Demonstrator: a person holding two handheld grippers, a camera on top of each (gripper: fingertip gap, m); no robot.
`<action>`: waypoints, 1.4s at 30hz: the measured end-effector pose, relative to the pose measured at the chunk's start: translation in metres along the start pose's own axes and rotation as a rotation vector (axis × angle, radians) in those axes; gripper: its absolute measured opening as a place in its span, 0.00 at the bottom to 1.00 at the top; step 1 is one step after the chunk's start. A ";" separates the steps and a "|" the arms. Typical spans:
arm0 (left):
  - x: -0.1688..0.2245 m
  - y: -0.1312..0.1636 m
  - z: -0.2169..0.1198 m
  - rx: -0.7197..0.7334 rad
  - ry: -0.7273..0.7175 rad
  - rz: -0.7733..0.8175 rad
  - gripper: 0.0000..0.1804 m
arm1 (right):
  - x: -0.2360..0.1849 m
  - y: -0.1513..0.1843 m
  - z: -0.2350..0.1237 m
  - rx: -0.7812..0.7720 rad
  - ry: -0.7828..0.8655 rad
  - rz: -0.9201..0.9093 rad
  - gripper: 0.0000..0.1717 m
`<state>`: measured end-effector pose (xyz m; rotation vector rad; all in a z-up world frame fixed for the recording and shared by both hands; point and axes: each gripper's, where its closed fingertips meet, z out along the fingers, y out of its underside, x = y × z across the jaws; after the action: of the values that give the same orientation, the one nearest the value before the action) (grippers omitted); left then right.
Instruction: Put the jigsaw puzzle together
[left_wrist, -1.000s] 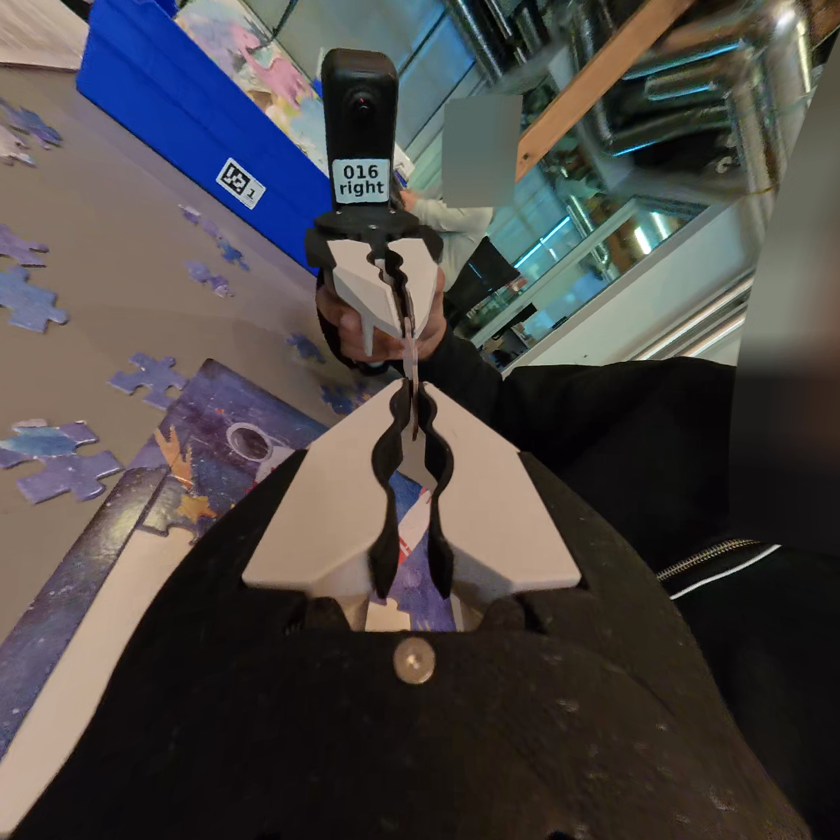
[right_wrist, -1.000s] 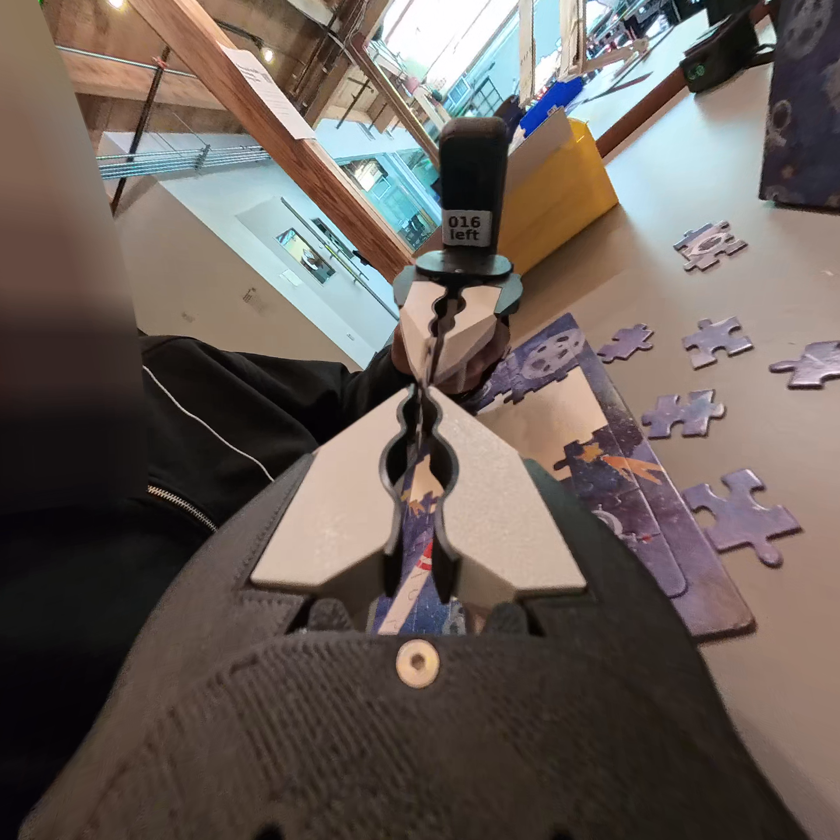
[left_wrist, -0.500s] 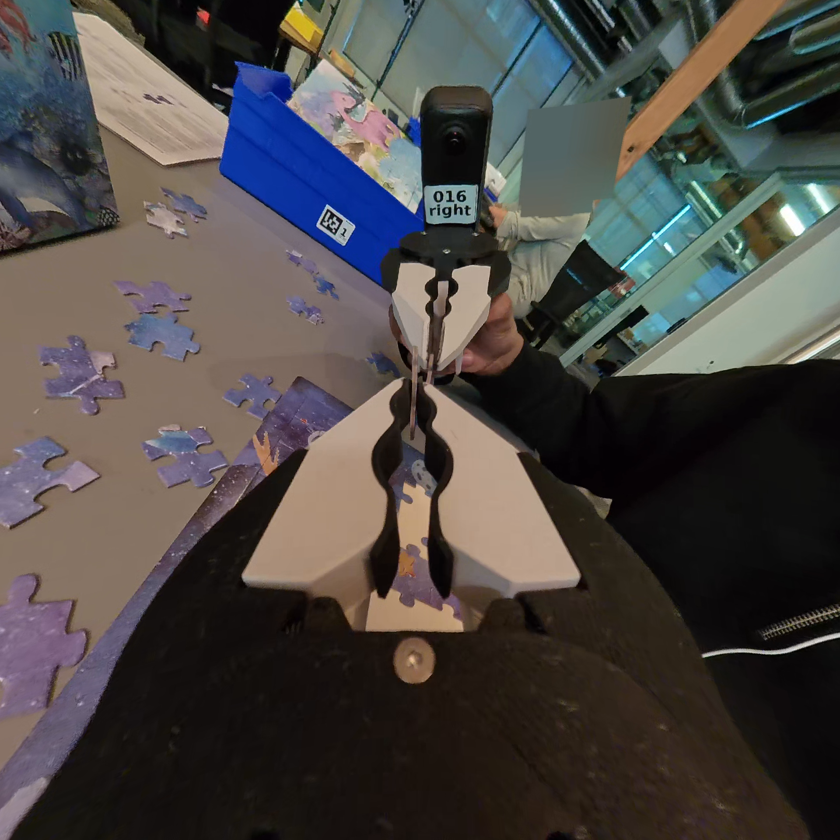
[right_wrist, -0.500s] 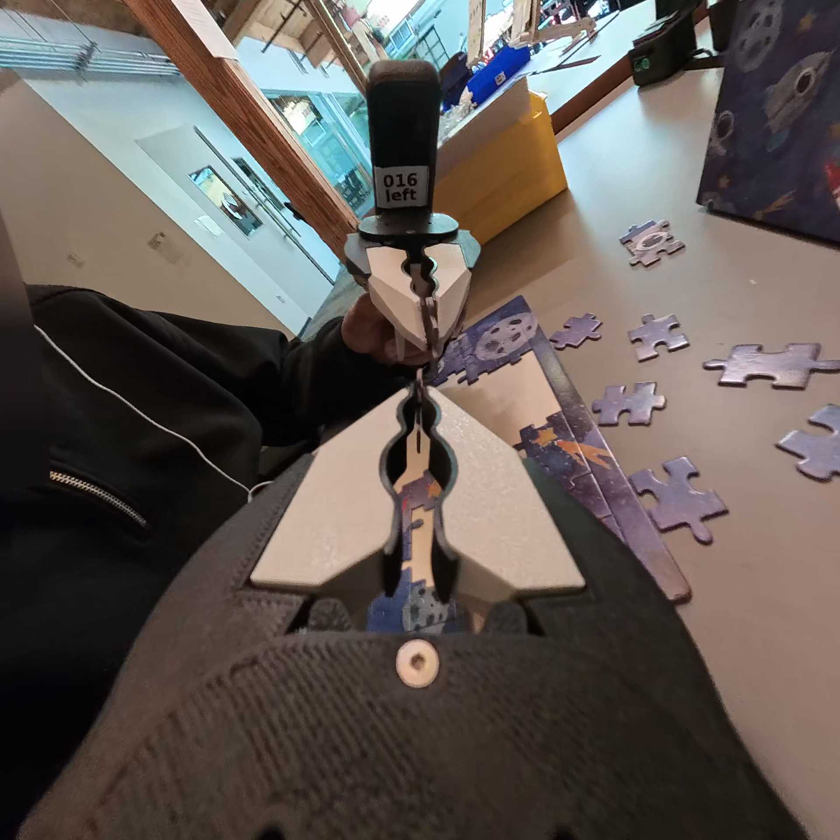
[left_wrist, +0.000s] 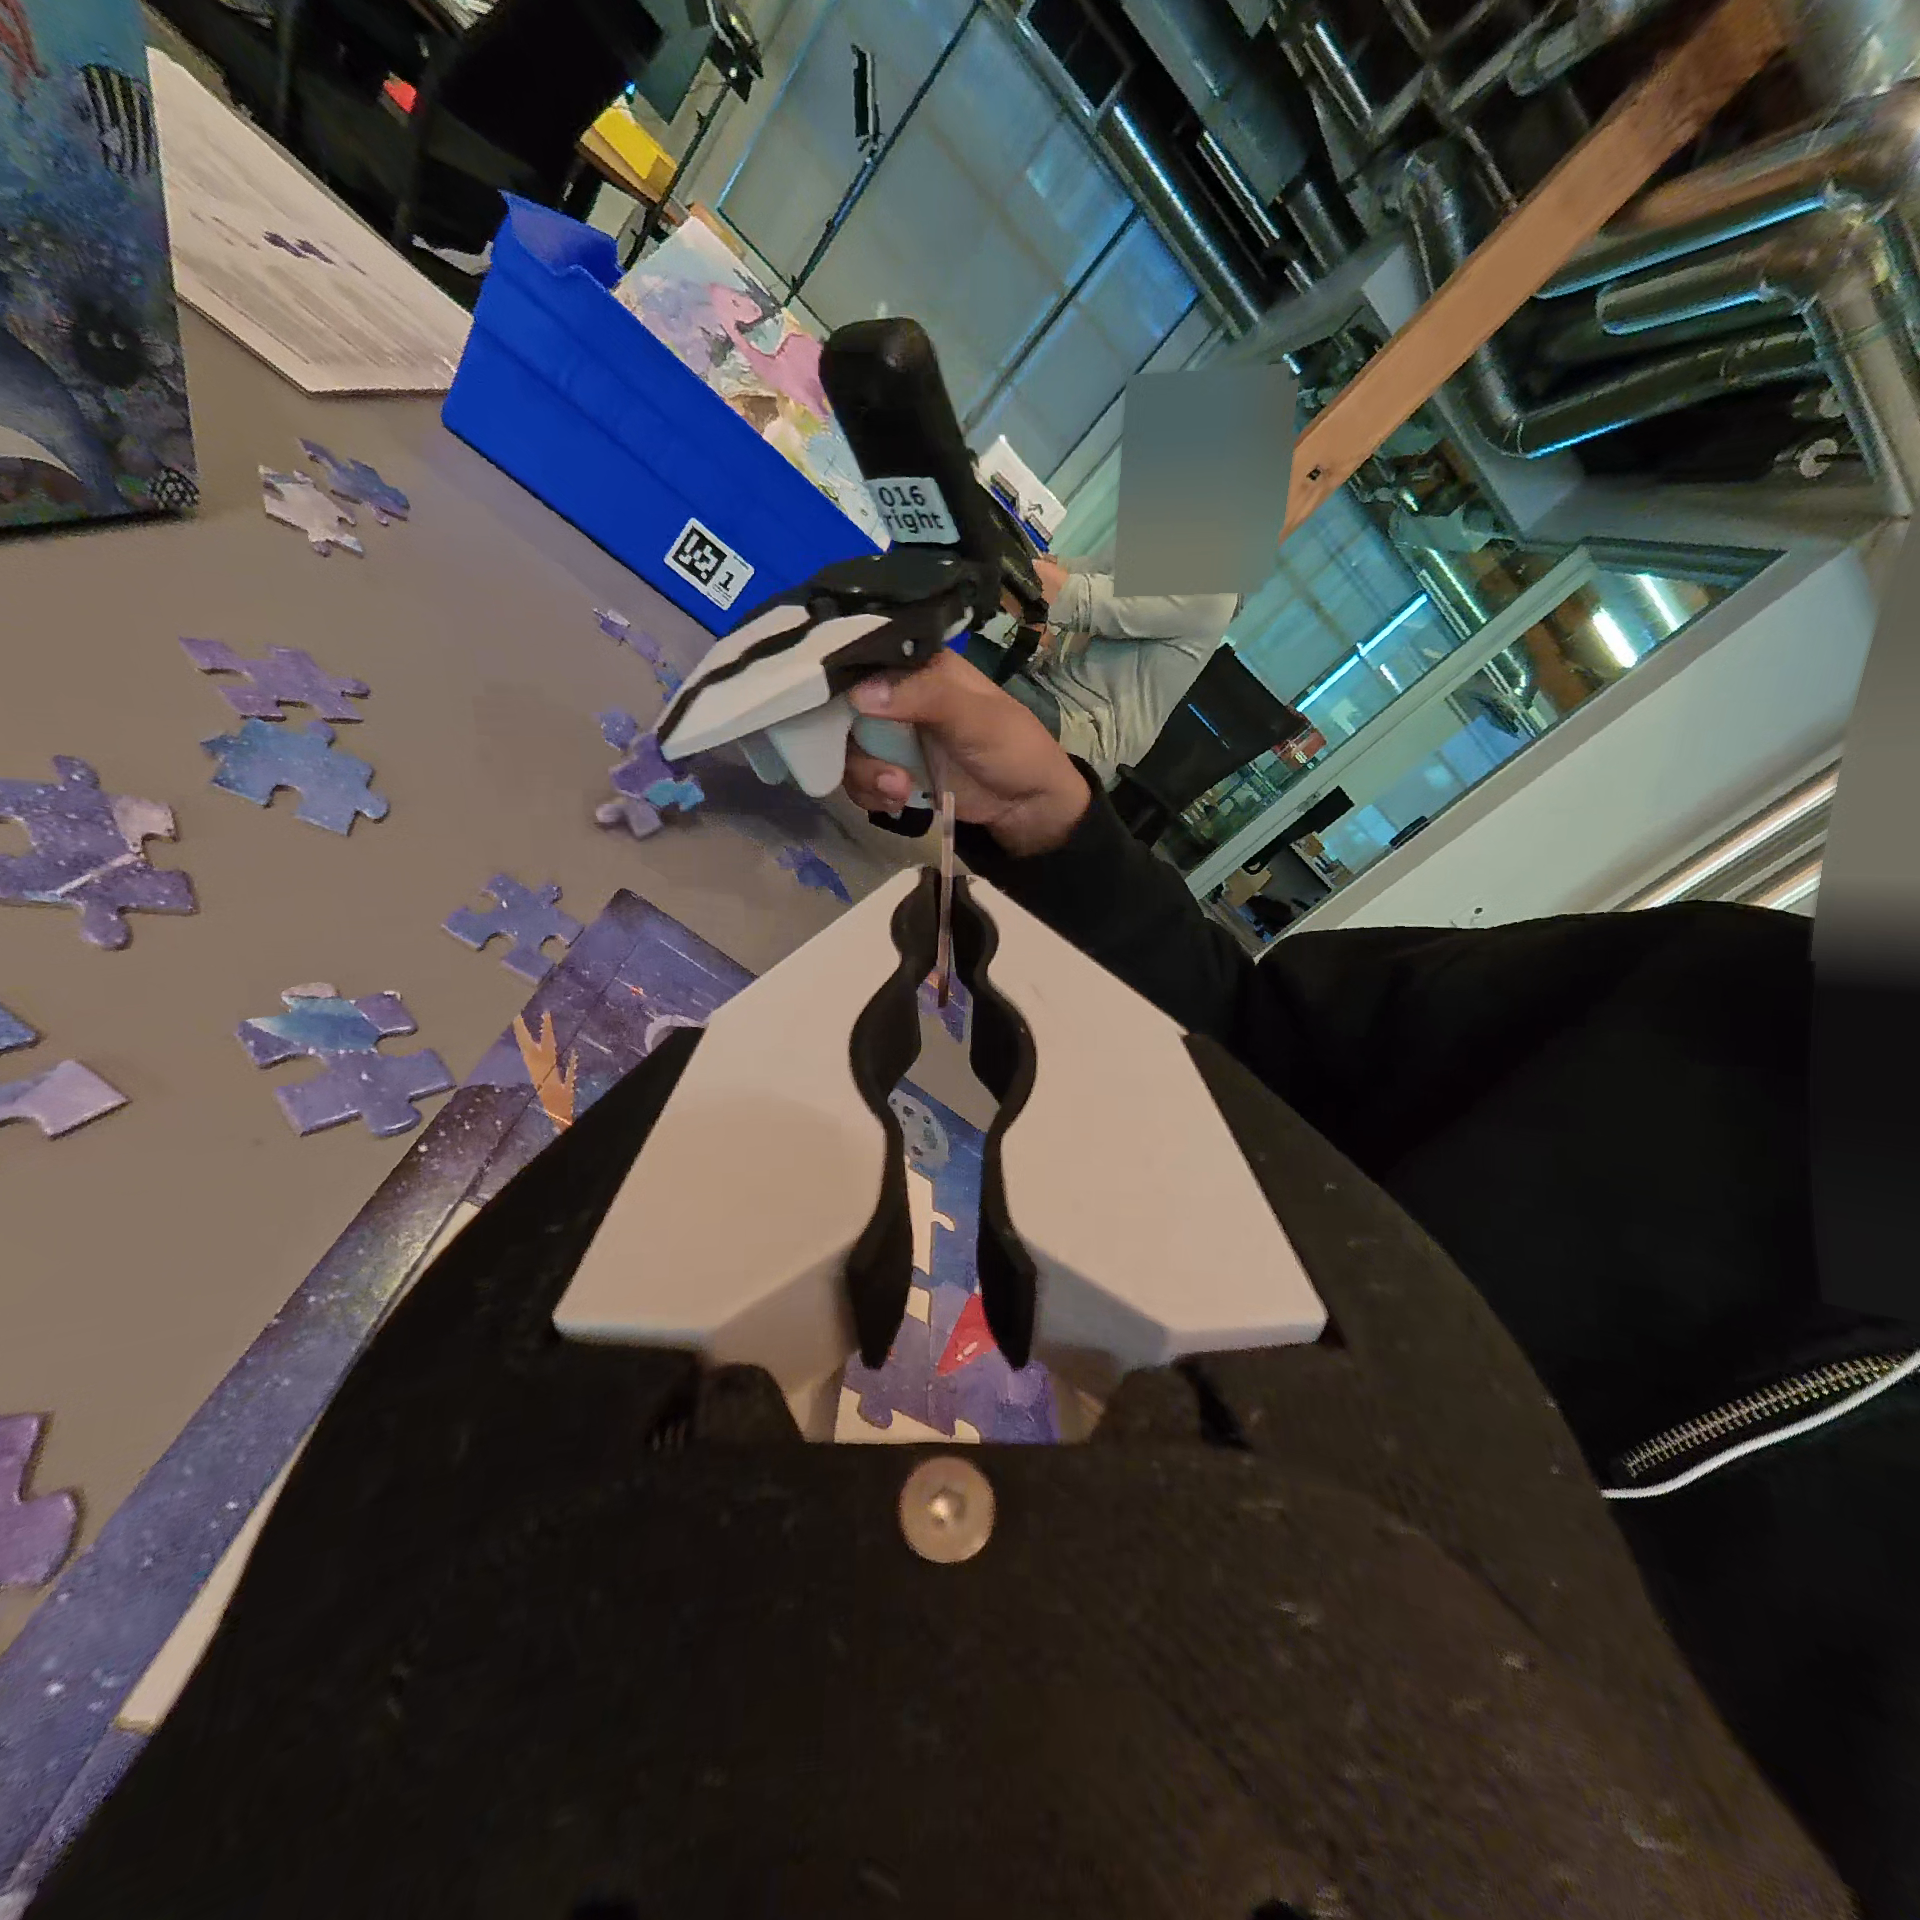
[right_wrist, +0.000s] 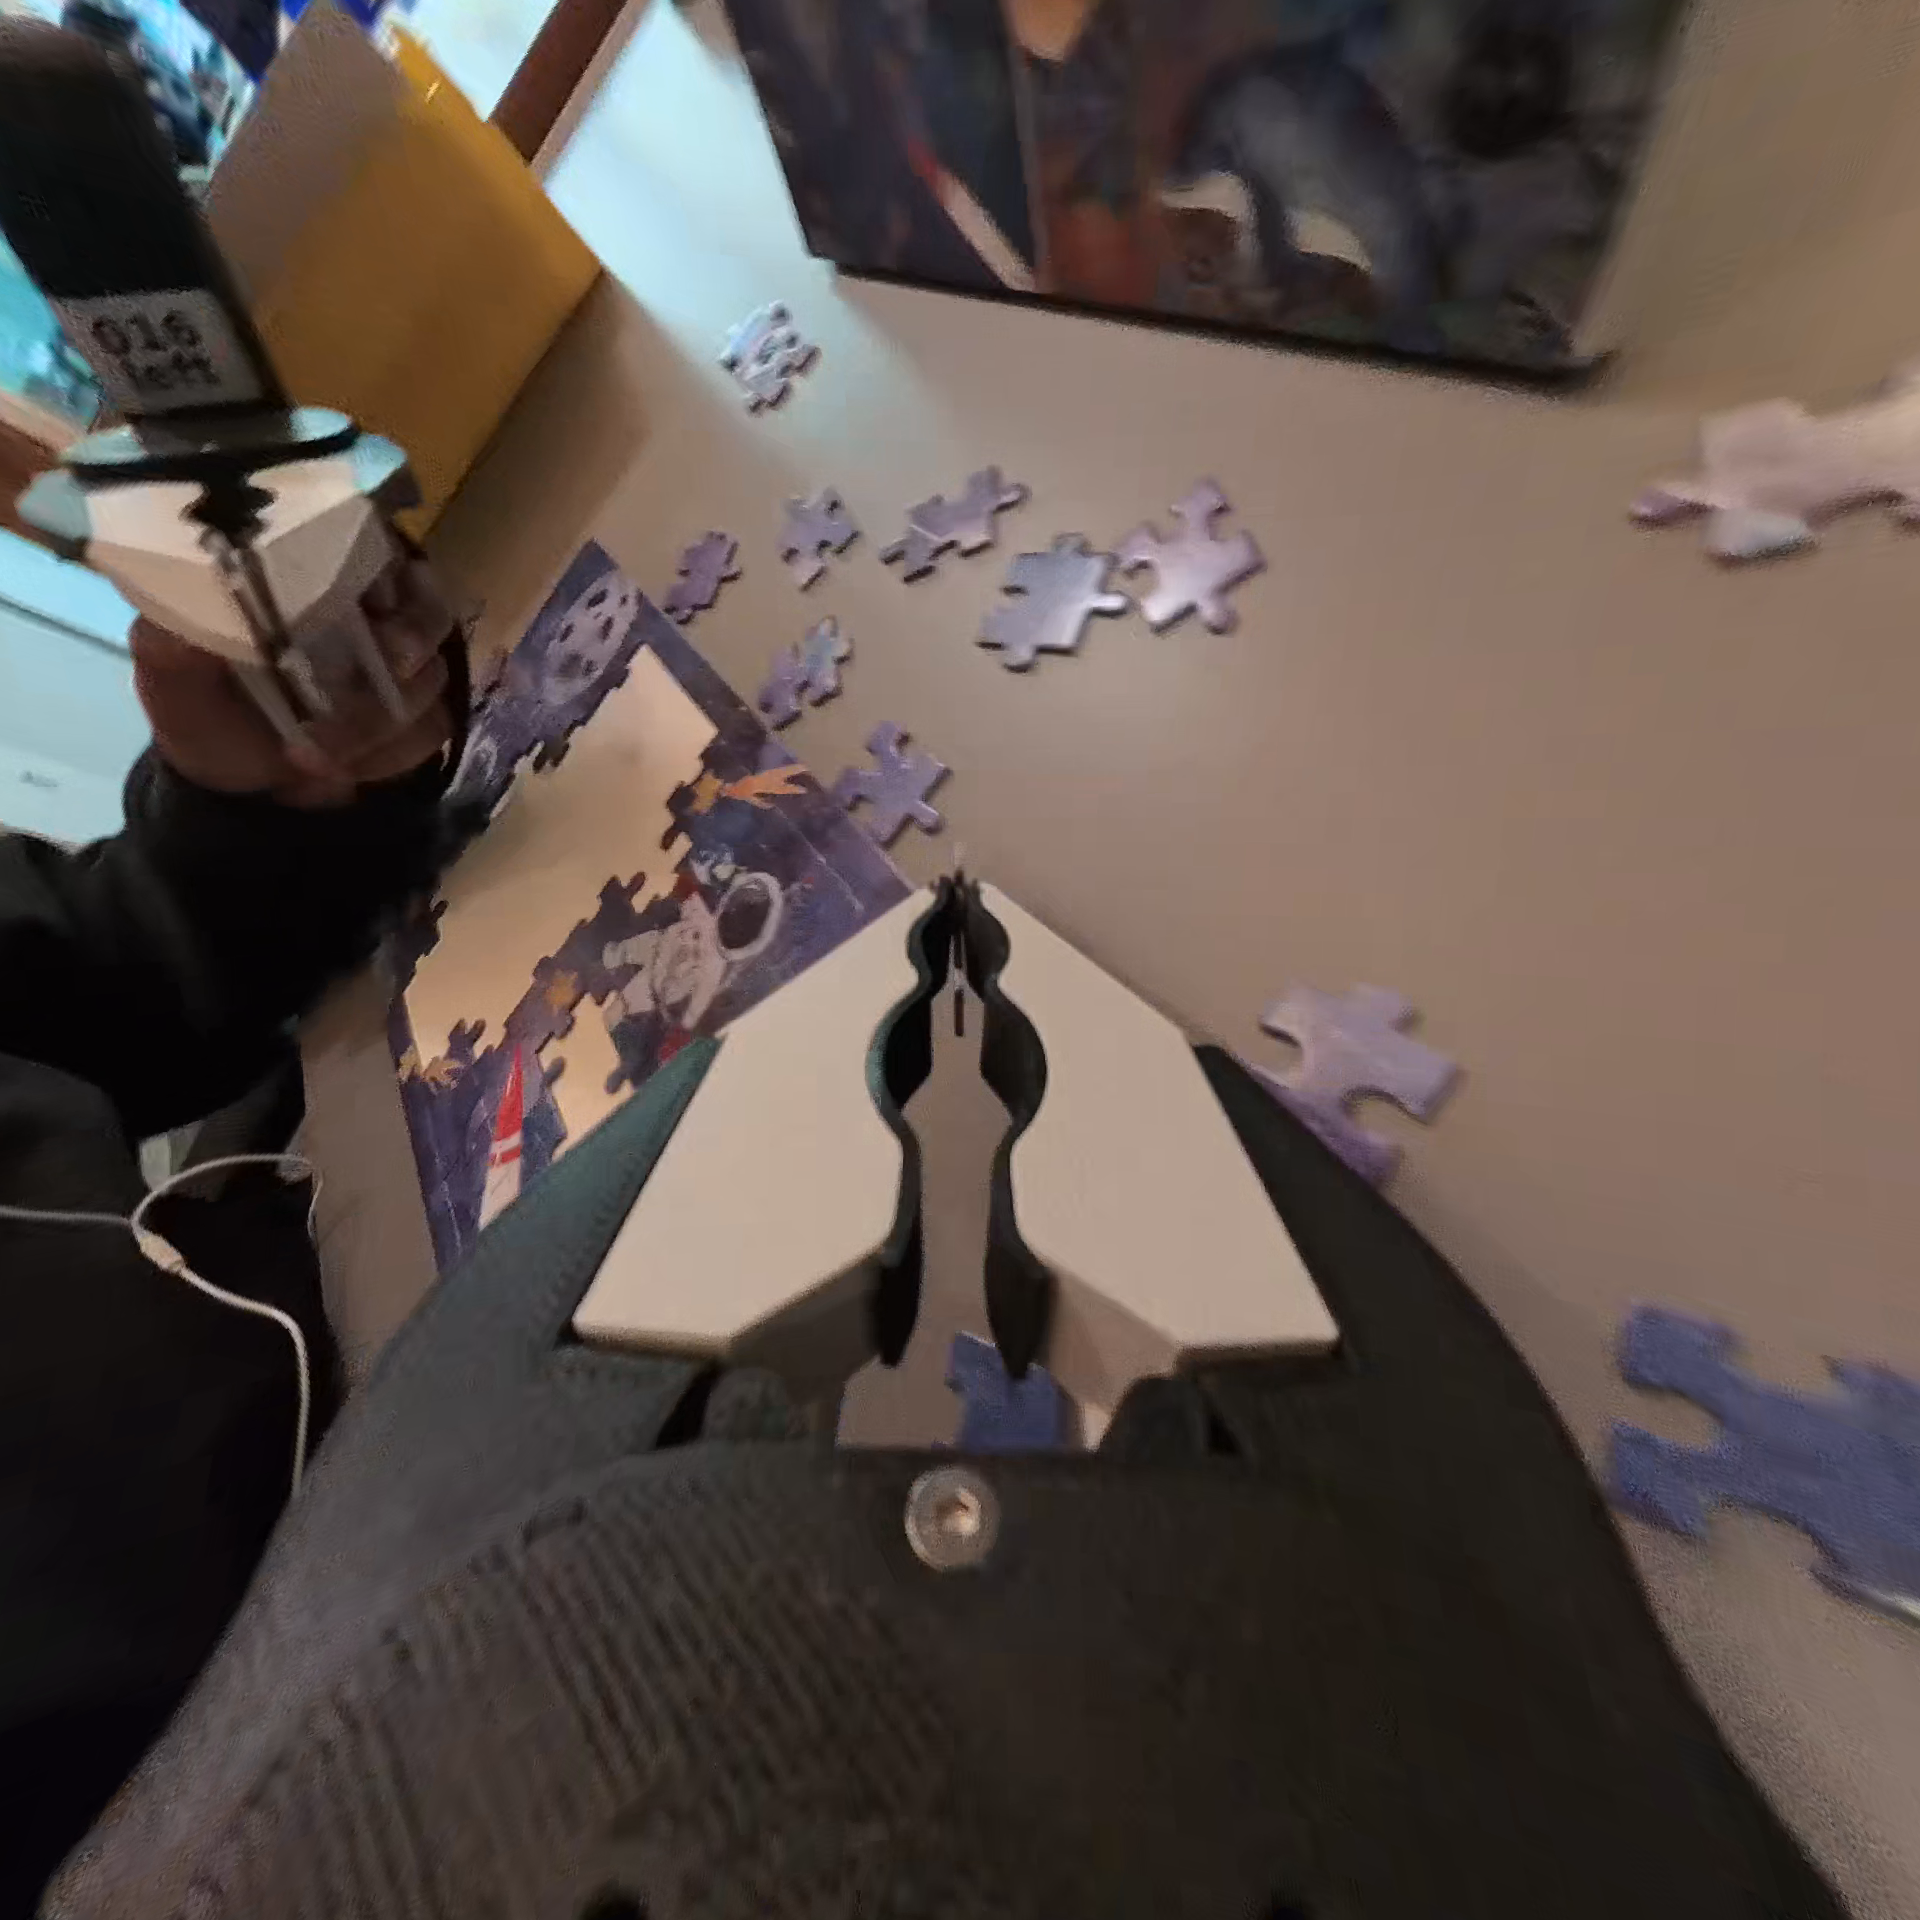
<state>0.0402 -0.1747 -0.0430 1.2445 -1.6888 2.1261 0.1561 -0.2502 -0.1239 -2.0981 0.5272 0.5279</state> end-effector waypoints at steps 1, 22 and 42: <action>0.000 0.000 0.000 0.000 0.005 -0.006 0.00 | 0.010 0.001 -0.003 0.003 0.024 0.021 0.00; 0.000 0.003 0.003 -0.006 0.010 -0.026 0.00 | 0.049 0.014 -0.015 -0.135 0.264 -0.278 0.30; -0.001 0.005 0.003 -0.009 0.015 -0.037 0.00 | 0.072 0.020 -0.047 -0.248 0.505 -0.541 0.14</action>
<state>0.0397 -0.1786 -0.0477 1.2439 -1.6548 2.0992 0.2121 -0.3120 -0.1522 -2.4922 0.1491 -0.2705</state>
